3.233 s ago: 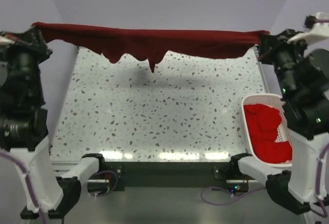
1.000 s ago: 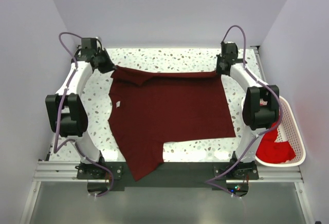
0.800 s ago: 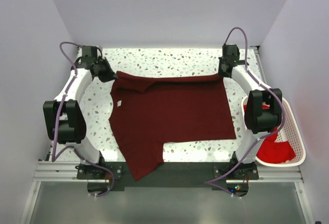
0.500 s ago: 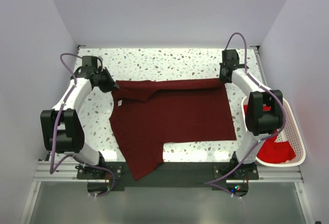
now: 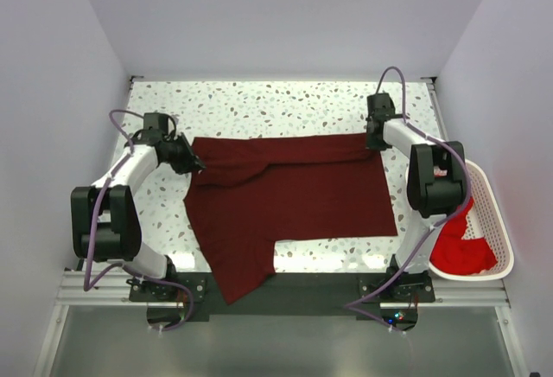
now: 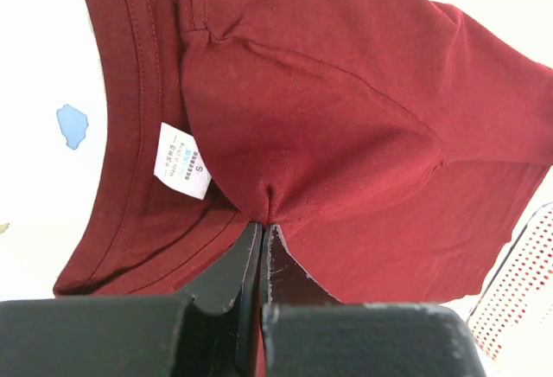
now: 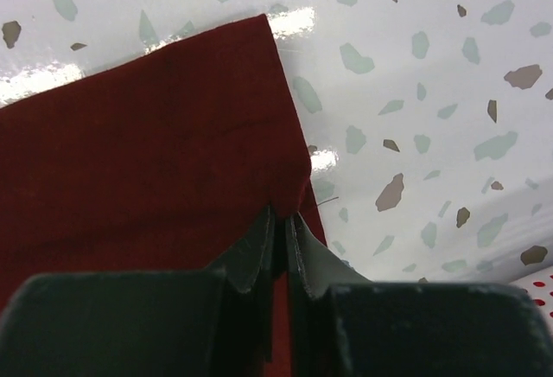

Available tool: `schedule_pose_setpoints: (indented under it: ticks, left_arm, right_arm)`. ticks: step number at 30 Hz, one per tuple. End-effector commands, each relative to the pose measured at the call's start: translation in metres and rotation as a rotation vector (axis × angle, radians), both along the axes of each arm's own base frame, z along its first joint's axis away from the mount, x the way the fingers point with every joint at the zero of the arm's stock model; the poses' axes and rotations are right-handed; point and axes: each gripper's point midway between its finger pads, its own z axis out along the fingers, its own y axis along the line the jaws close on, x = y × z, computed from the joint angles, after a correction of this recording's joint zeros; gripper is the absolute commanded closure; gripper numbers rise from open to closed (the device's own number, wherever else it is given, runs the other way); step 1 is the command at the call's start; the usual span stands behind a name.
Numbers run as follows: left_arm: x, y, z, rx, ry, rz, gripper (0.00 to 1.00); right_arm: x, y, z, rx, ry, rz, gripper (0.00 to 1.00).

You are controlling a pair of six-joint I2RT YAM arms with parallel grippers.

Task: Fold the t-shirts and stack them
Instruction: Fold the tshirt

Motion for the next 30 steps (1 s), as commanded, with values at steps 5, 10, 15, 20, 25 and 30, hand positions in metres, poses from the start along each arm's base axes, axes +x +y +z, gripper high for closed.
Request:
schedule_pose_setpoints:
  ticks: [5,10,15,20,25,30]
  left_arm:
    - [0.001,-0.005,0.000,-0.036,-0.043,-0.024,1.00]
    - [0.000,-0.007,-0.002,-0.046,-0.040,-0.033,1.00]
    - [-0.002,-0.008,0.004,-0.042,-0.055,-0.036,1.00]
    - [0.003,-0.014,0.007,-0.050,-0.064,-0.050,1.00]
    - [0.029,-0.010,0.022,-0.014,-0.107,-0.046,1.00]
    - [0.063,-0.003,0.026,0.034,-0.119,-0.033,1.00]
  right_arm:
    - [0.006,-0.008,0.000,-0.020,-0.044,-0.063,0.73]
    - [0.002,-0.013,0.023,-0.042,-0.059,-0.103,0.47]
    - [-0.005,0.004,0.052,-0.013,-0.098,-0.083,0.36]
    - [-0.014,0.101,0.076,0.126,-0.184,0.215,0.36]
    - [-0.041,0.226,0.088,0.312,-0.265,0.570,0.40]
    - [-0.069,0.315,0.079,0.404,-0.264,0.838,0.43]
